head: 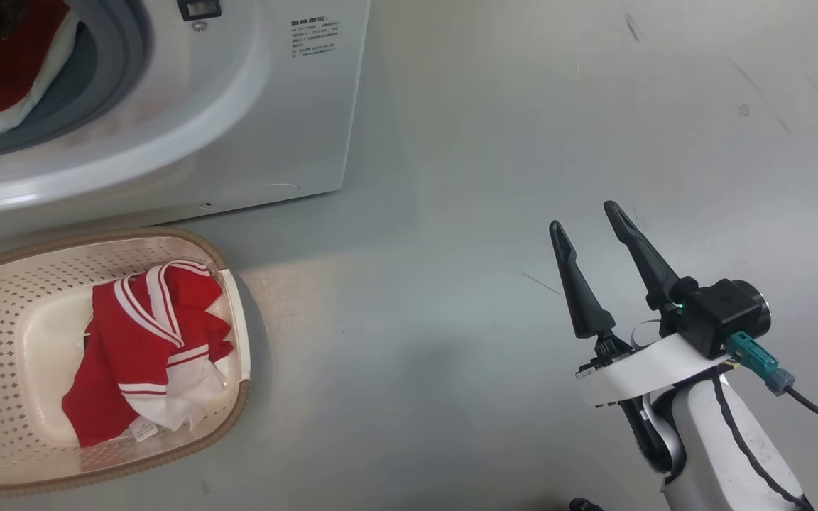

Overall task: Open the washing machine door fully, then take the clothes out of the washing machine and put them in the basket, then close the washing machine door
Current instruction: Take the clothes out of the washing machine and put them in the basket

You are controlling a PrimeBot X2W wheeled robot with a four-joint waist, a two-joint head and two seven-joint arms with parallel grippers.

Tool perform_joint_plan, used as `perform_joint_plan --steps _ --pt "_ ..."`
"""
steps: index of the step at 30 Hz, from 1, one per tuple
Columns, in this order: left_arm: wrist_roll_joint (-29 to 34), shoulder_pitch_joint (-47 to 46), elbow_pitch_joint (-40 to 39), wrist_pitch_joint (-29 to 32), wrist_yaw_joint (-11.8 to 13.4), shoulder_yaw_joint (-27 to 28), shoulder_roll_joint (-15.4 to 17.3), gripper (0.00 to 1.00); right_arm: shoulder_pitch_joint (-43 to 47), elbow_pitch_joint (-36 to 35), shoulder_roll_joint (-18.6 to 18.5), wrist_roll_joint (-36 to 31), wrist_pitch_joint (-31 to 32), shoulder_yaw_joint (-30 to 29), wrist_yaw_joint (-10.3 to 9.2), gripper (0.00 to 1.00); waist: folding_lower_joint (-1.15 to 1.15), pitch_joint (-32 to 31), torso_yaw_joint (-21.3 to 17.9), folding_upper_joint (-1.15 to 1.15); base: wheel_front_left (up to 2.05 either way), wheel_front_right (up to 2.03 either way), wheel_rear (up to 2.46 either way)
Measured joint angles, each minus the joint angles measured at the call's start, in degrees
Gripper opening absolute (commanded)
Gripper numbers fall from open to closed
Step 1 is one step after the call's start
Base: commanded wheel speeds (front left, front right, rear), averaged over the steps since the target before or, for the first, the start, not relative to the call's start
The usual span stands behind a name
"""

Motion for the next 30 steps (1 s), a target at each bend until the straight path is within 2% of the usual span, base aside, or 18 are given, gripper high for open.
perform_joint_plan --steps 10,17,30 --pt "-1.09 -4.74 4.47 7.59 1.20 1.71 4.24 1.00 -2.10 -0.11 0.11 3.38 0.00 1.71 0.00 1.00 0.00 2.37 -2.94 0.00 0.00 0.00 0.00" --pt "-1.09 -7.05 7.39 10.99 2.14 1.68 5.43 1.00 -3.14 -0.34 0.13 3.98 0.00 2.02 -0.08 1.00 0.00 3.64 -4.49 0.00 0.00 0.00 0.00" --pt "0.54 -9.66 10.40 12.28 2.64 0.44 7.22 1.00 -4.58 -0.79 0.15 4.91 0.00 3.19 -0.68 1.00 0.00 5.41 -6.45 0.00 0.00 0.00 0.00"
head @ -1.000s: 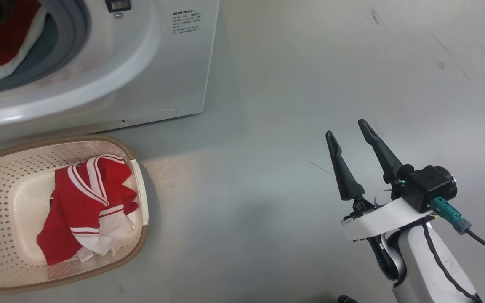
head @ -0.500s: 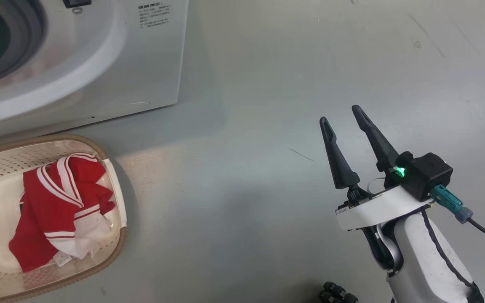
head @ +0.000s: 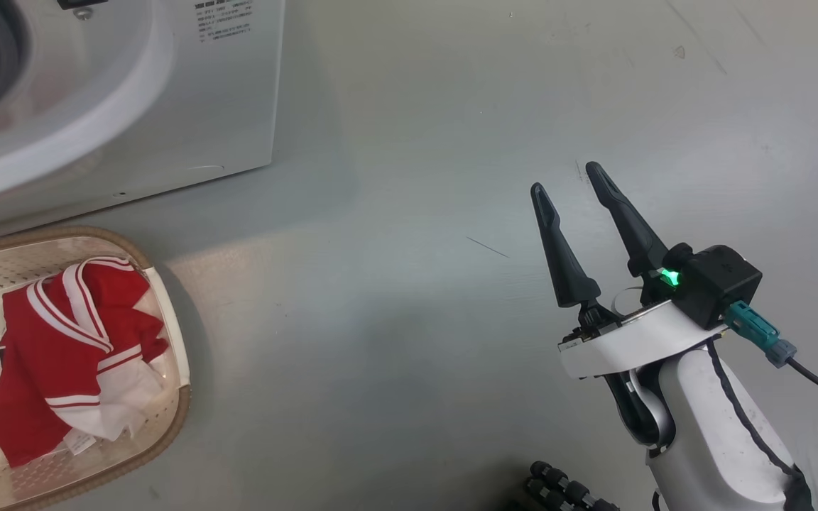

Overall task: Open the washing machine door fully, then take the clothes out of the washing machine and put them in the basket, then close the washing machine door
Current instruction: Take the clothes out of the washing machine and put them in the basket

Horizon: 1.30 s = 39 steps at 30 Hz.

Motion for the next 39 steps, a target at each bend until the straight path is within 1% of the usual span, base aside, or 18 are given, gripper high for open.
perform_joint_plan --steps 7,8,13,21,26,32,33,34,35,39 --pt "1.51 -0.60 1.69 0.08 0.00 -1.26 0.53 1.00 -0.52 -0.07 0.04 0.92 0.00 0.59 -0.58 1.00 0.00 0.59 -1.02 0.00 0.00 0.00 0.00" --pt "1.94 -0.67 1.89 0.05 -0.01 -1.67 0.53 1.00 -0.52 -0.08 0.03 1.07 0.00 0.56 -0.94 1.00 0.00 0.66 -1.11 0.00 0.00 0.00 0.00" --pt "2.94 -0.91 3.08 -1.89 -0.09 -2.34 0.65 1.00 -0.52 -0.08 0.03 1.14 0.00 0.46 -1.03 1.00 0.00 0.80 -1.37 0.00 0.00 0.00 0.00" --pt "2.85 -2.57 5.46 -1.93 0.02 -1.93 0.68 1.00 -0.57 -0.09 0.03 1.05 0.00 0.46 -1.20 1.00 0.00 0.93 -1.59 0.00 0.00 0.00 0.00" --pt "3.43 -3.16 6.61 -1.92 0.05 -2.33 1.88 1.00 -0.57 -0.15 0.04 1.07 0.00 0.74 -1.46 1.00 0.00 1.20 -1.89 0.00 0.00 0.00 0.00" --pt "3.86 -3.76 7.73 -1.72 -0.01 -3.13 2.56 1.00 -0.57 -0.20 0.04 1.45 0.00 1.00 -1.53 1.00 0.00 1.44 -2.30 0.00 0.00 0.00 0.00" --pt "3.86 -3.82 7.88 -1.51 -0.09 -3.25 2.64 0.88 -0.57 -0.21 0.04 1.53 0.00 1.00 -1.54 1.00 0.00 1.44 -2.35 0.00 0.00 0.00 0.00" --pt "3.85 -3.96 8.08 -1.35 -0.09 -3.25 2.69 0.32 -0.57 -0.22 0.04 1.57 0.00 1.00 -1.58 1.00 0.00 1.43 -2.38 0.00 0.00 0.00 0.00" --pt "3.74 -4.13 8.39 -1.33 -0.10 -3.20 2.69 0.00 -0.57 -0.23 0.04 1.57 0.00 1.00 -1.79 1.00 0.00 1.42 -2.40 0.00 0.00 0.00 0.00" --pt "3.33 -4.54 9.38 -0.59 -0.55 -3.11 2.68 0.00 -0.58 -0.23 0.05 1.56 0.00 0.96 -1.93 1.00 0.00 1.23 -2.35 0.00 0.00 0.00 0.00"
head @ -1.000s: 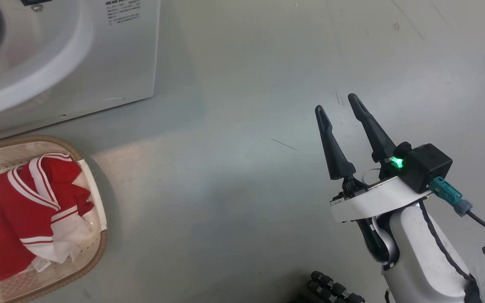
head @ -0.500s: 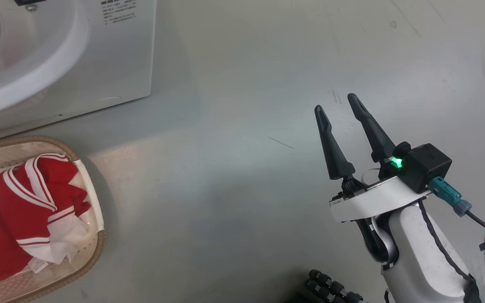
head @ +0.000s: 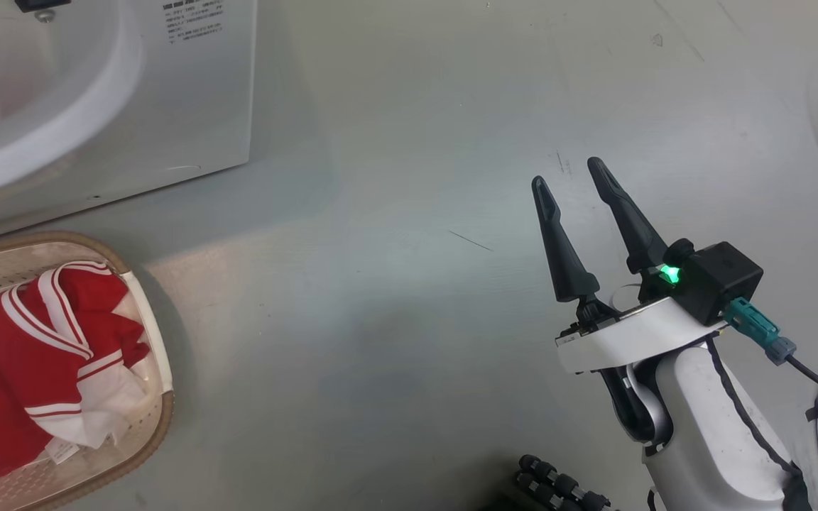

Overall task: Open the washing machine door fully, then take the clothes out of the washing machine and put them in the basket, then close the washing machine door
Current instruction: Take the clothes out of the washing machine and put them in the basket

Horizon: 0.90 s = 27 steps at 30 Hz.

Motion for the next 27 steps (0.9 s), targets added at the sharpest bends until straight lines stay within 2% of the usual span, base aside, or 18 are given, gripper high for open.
perform_joint_plan --steps 7,27 --pt "0.02 -0.06 1.79 -0.91 -0.55 -0.69 -0.66 0.00 0.00 0.14 0.01 -0.30 0.00 -0.31 -0.01 1.00 0.00 -1.16 0.88 0.00 0.00 0.00 0.00" --pt "0.63 1.93 4.31 -8.68 -2.09 -3.31 -1.83 0.00 0.05 1.08 -0.02 -2.49 0.00 -2.12 0.01 1.00 0.00 -5.70 4.61 0.00 0.00 0.00 0.00"
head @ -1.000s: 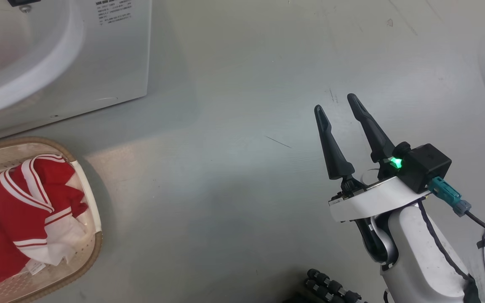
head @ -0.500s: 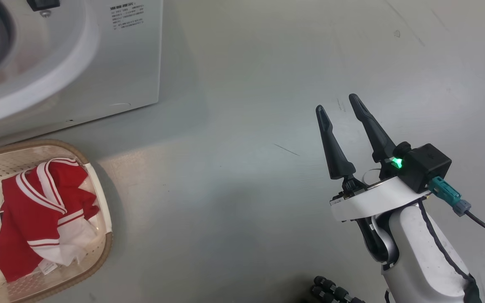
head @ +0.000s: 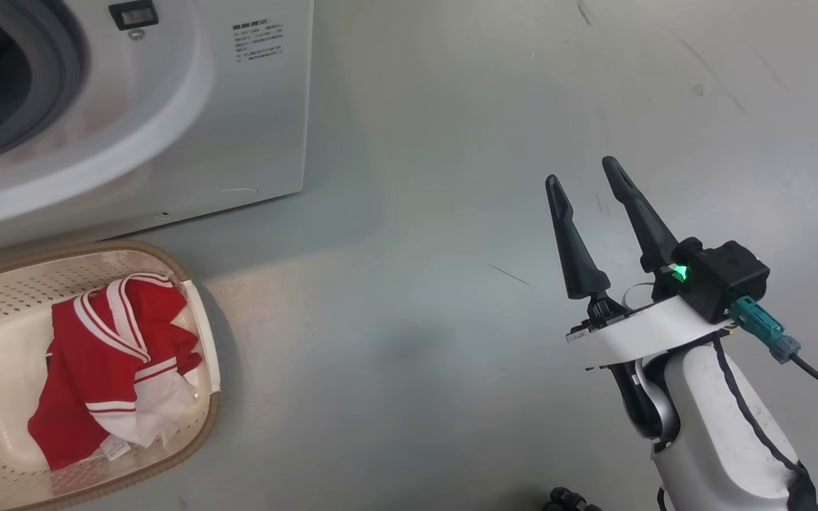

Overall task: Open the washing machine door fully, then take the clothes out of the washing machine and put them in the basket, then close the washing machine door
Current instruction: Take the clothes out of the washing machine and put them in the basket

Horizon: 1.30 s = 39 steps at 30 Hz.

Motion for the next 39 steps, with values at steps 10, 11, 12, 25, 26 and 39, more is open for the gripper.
perform_joint_plan --steps 10,11,12,25,26,39 --pt "0.44 3.48 -0.12 -5.25 -0.44 -1.64 -0.94 0.00 0.12 0.56 -0.02 -0.30 0.00 -1.32 0.01 1.00 0.00 -2.60 2.21 0.00 0.00 0.00 0.00" --pt "0.43 3.94 -0.14 -5.87 -0.45 -1.67 -1.21 0.00 0.18 0.65 -0.02 -0.38 0.00 -1.52 0.02 1.00 0.00 -2.94 2.46 0.00 0.00 0.00 0.00" --pt "0.44 4.42 -0.22 -6.51 -0.47 -1.89 -1.49 0.00 0.27 0.76 -0.02 -0.47 0.00 -1.69 0.02 1.00 0.00 -3.27 2.72 0.00 0.00 0.00 0.00" --pt "-0.67 12.02 -3.89 -16.34 -0.67 -7.43 -6.73 0.00 2.74 1.79 -0.97 -1.37 0.00 -5.06 0.19 1.00 0.00 -8.13 6.94 0.00 0.00 0.00 0.00" --pt "-0.99 12.78 -4.33 -17.22 -0.67 -7.77 -6.81 0.00 2.90 1.87 -1.04 -1.51 0.00 -5.19 0.23 1.00 0.00 -8.55 7.30 0.00 0.00 0.00 0.00" --pt "-0.14 23.10 -9.49 -28.41 -0.69 -15.12 -7.03 0.00 6.62 2.67 -1.34 -1.76 0.00 -7.16 0.51 1.00 0.00 -14.62 11.50 0.00 0.00 0.00 0.00"
